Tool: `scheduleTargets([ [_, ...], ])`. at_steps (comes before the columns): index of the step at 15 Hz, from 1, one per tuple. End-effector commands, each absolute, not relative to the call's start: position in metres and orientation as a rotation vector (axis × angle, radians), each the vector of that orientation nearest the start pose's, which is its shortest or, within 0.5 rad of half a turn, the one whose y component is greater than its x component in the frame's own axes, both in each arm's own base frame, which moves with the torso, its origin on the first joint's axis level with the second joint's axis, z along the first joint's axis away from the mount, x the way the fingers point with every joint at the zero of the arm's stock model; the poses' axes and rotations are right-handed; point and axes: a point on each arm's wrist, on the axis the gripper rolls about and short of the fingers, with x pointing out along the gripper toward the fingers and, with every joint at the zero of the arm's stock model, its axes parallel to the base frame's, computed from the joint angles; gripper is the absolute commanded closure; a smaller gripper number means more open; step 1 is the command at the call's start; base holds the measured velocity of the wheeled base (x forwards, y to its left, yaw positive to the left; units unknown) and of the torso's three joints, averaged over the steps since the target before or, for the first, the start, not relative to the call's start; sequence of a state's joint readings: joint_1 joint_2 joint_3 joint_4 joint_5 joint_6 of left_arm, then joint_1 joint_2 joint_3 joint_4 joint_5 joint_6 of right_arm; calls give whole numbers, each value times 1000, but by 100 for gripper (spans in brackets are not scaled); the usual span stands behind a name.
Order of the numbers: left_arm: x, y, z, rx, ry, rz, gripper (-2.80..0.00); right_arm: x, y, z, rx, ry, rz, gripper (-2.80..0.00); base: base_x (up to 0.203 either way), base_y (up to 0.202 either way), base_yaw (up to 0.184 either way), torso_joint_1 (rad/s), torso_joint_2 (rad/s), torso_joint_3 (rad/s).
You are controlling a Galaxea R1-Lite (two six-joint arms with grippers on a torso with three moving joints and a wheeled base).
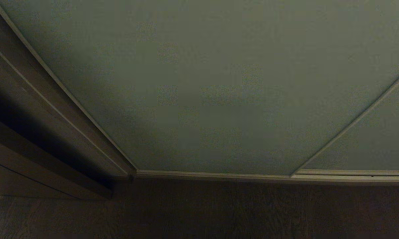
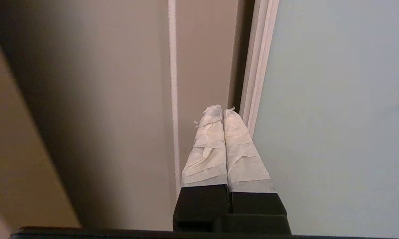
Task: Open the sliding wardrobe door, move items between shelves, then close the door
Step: Open the door
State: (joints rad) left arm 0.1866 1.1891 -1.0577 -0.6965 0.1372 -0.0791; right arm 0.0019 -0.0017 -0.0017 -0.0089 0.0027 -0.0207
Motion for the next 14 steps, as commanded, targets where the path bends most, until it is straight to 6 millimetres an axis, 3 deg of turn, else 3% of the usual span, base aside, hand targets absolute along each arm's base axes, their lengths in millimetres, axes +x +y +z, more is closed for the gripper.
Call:
scheduleTargets([
  [1, 166, 35, 386, -62, -572, 291, 0, -23, 0, 77, -21, -12, 5, 0, 0, 0, 0, 0, 0, 0],
  [14, 199, 39, 396, -47, -564, 230, 0, -23, 0, 77, -21, -12, 5, 0, 0, 0, 0, 0, 0, 0],
])
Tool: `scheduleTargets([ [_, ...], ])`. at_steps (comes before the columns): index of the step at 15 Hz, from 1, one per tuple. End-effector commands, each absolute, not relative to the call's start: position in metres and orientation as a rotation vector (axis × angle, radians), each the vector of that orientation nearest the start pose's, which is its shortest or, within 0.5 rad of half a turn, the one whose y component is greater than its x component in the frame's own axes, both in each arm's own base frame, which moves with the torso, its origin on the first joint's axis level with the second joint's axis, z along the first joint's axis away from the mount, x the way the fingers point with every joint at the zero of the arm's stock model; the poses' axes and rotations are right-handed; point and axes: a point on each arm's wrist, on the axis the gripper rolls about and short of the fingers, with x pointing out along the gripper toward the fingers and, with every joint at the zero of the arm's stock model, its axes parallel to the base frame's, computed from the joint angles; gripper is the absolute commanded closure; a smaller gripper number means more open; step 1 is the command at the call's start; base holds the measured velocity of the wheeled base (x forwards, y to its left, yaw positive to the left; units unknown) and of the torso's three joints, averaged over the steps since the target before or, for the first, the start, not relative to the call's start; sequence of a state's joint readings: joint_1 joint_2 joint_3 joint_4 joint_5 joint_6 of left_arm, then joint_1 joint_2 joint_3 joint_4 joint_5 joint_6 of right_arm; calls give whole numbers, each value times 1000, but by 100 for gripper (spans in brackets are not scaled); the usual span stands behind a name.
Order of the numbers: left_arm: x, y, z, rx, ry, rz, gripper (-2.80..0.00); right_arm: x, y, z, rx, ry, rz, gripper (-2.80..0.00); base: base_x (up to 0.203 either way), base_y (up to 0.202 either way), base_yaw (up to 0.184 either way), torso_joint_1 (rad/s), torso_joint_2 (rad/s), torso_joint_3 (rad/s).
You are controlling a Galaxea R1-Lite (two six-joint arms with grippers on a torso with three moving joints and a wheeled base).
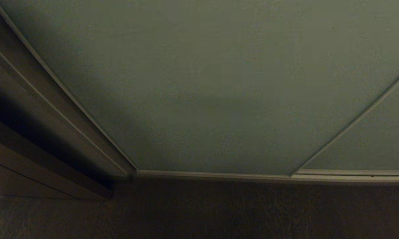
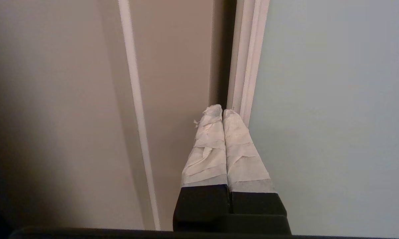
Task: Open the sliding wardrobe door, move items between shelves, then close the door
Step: Open the door
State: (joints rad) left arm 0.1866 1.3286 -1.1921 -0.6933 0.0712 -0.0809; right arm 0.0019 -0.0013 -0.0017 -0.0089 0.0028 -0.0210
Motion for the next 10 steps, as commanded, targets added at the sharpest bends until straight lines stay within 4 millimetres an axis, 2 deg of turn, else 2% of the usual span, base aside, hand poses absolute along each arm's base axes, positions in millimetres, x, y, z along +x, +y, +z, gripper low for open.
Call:
scheduleTargets([
  [1, 200, 39, 397, -49, -565, 219, 0, -23, 0, 77, -21, -12, 4, 0, 0, 0, 0, 0, 0, 0],
  [10, 203, 38, 400, -45, -568, 151, 0, -23, 0, 77, -21, -12, 6, 0, 0, 0, 0, 0, 0, 0],
])
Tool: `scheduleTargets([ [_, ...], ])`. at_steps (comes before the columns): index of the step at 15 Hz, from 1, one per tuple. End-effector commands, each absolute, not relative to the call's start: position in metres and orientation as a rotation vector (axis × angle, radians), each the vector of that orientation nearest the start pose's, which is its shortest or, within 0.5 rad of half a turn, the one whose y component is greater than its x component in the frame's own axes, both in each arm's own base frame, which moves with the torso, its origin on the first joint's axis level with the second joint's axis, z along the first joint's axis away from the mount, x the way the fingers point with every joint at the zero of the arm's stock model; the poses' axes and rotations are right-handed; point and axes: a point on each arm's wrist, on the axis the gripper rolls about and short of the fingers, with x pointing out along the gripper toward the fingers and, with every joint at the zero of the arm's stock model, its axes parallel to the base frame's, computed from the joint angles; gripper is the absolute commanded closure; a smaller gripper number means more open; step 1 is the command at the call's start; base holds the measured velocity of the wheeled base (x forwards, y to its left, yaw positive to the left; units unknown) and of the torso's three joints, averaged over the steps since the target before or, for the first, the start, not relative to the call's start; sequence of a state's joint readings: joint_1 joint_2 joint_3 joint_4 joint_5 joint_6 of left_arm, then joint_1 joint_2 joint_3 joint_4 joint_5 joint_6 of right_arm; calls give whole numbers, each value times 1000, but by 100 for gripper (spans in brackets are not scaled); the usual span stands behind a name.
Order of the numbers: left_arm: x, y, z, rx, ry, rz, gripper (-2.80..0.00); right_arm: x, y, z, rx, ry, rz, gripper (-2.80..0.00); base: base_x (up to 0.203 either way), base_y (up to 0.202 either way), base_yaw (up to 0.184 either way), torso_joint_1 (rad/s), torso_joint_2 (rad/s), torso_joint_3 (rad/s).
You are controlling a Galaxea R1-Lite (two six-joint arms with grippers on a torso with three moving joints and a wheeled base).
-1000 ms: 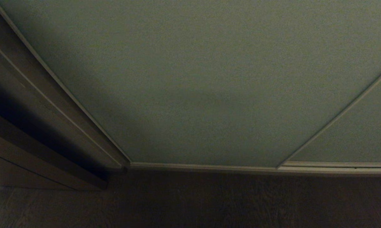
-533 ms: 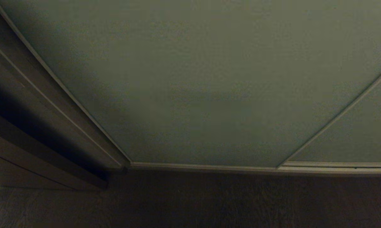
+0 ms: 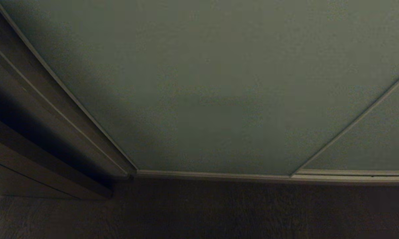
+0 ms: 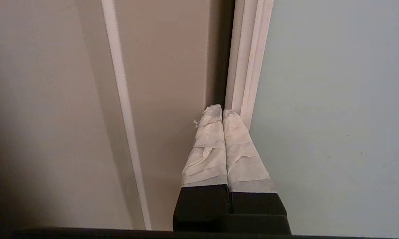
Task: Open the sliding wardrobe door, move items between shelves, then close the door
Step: Open the door
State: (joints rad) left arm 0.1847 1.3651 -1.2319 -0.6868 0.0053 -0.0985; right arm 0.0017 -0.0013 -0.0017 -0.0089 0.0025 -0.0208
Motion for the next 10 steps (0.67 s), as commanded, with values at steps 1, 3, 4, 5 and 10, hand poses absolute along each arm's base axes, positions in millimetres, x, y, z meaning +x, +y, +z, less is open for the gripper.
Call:
scheduleTargets([
  [1, 203, 37, 401, -45, -568, 138, 0, -23, 0, 77, -21, -12, 6, 0, 0, 0, 0, 0, 0, 0],
  [3, 202, 36, 400, -43, -568, 133, 0, -23, 0, 77, -21, -12, 5, 0, 0, 0, 0, 0, 0, 0],
  [4, 203, 36, 400, -43, -568, 124, 0, -23, 0, 77, -21, -12, 4, 0, 0, 0, 0, 0, 0, 0],
  [5, 203, 35, 400, -42, -565, 112, 0, -23, 0, 77, -21, -12, 4, 0, 0, 0, 0, 0, 0, 0],
  [10, 176, 32, 409, -38, -598, 119, 0, -23, 0, 77, -21, -12, 5, 0, 0, 0, 0, 0, 0, 0],
])
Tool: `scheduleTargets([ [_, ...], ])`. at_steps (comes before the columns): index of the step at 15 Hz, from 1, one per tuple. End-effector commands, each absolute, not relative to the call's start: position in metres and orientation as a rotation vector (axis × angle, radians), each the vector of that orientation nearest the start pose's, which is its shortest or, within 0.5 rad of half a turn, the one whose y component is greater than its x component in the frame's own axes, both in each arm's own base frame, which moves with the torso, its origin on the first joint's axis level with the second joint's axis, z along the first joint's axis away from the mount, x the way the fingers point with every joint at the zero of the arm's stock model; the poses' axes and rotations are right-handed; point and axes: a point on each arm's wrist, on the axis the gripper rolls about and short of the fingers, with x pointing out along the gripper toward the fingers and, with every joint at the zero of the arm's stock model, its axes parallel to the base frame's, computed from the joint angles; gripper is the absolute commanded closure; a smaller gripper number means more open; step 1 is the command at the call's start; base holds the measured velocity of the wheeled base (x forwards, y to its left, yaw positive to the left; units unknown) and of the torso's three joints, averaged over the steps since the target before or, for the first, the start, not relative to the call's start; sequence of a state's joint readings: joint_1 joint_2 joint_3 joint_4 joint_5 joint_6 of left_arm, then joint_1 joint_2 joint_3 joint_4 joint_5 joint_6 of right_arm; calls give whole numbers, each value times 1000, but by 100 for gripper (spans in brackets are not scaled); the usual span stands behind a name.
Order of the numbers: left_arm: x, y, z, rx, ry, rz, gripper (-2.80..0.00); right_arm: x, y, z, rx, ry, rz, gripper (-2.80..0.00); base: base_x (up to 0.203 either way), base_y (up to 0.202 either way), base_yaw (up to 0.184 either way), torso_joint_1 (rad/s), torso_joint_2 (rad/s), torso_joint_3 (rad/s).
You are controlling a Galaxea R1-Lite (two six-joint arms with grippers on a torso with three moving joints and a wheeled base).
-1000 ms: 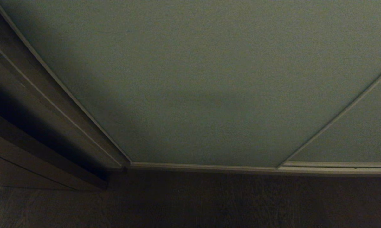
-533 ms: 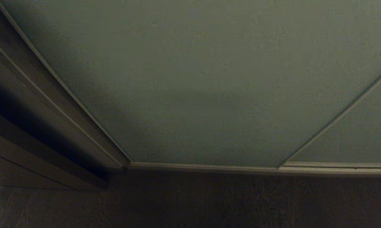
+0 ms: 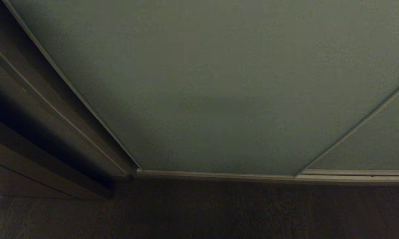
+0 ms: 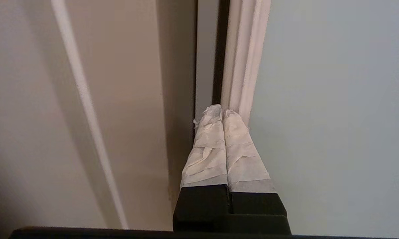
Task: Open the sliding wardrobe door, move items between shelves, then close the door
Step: Open the door
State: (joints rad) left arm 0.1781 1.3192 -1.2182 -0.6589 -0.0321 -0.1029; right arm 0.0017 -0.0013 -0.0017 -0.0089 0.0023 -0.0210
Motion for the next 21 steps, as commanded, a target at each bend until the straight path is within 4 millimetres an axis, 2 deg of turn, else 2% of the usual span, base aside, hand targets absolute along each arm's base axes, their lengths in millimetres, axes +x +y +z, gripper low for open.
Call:
scheduleTargets([
  [1, 169, 33, 410, -34, -609, 137, 0, -23, 0, 77, -21, -12, 4, 0, 0, 0, 0, 0, 0, 0],
  [3, 163, 34, 408, -31, -606, 151, 0, -23, 0, 77, -21, -12, 4, 0, 0, 0, 0, 0, 0, 0],
  [6, 167, 34, 403, -37, -550, 152, 0, -23, 0, 77, -21, -12, 6, 0, 0, 0, 0, 0, 0, 0],
  [11, 207, 42, 392, -57, -455, 125, 0, -23, 0, 77, -21, -12, 5, 0, 0, 0, 0, 0, 0, 0],
  [15, 227, 39, 399, -62, -440, 69, 0, -23, 0, 77, -21, -12, 4, 0, 0, 0, 0, 0, 0, 0],
  [21, 223, 16, 405, -65, -445, -36, 0, -23, 0, 77, -21, -12, 5, 0, 0, 0, 0, 0, 0, 0],
])
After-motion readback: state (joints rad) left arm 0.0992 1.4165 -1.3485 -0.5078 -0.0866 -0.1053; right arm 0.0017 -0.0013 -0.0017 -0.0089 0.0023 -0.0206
